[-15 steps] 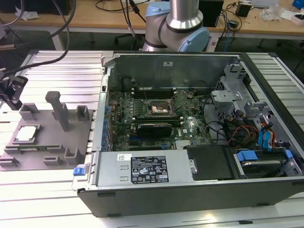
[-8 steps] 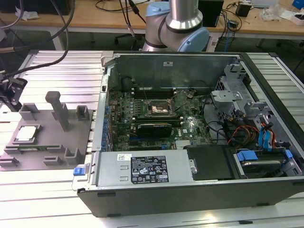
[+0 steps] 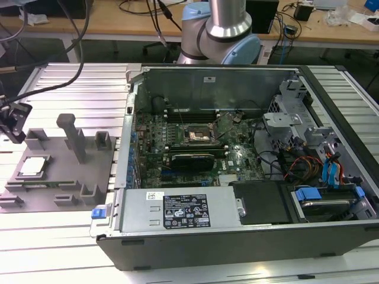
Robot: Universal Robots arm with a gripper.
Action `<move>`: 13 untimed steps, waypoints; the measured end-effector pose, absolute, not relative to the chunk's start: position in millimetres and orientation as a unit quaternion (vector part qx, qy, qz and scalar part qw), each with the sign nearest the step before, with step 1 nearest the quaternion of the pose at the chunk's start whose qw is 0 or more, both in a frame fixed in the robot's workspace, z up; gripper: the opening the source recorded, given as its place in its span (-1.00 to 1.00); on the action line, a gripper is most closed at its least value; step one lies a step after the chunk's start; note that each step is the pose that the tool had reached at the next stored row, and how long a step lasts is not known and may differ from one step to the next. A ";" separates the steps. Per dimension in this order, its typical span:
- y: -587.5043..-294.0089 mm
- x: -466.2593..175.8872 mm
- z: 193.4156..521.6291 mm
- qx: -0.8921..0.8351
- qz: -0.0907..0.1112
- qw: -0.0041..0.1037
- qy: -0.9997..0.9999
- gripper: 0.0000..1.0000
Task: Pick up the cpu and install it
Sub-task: 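Pick up the cpu and move it towards the insertion slot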
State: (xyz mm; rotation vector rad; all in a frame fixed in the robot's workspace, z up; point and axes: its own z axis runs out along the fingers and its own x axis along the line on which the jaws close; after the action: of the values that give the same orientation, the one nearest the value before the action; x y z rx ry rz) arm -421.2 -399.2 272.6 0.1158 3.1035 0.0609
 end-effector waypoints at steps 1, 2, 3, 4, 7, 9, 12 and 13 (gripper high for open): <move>-399.2 -422.2 270.9 0.037 0.020 0.018 0.999 -0.79; -399.2 -423.5 268.3 0.037 0.020 0.018 0.999 -0.79; -399.2 -424.4 266.7 0.037 0.020 0.018 0.999 -0.79; -399.2 -425.3 265.0 0.037 0.020 0.018 0.999 -0.79; -399.3 -426.7 258.6 0.037 0.020 0.018 0.999 -0.79; -399.3 -426.8 253.2 0.037 0.020 0.018 0.999 -0.79; -400.2 -426.8 248.7 0.037 0.019 0.018 0.999 -0.79; -400.9 -426.8 247.0 0.037 0.019 0.018 0.999 -0.79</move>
State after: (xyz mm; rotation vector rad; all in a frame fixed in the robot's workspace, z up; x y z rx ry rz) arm -426.8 -400.9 247.0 0.1156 3.1029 0.0596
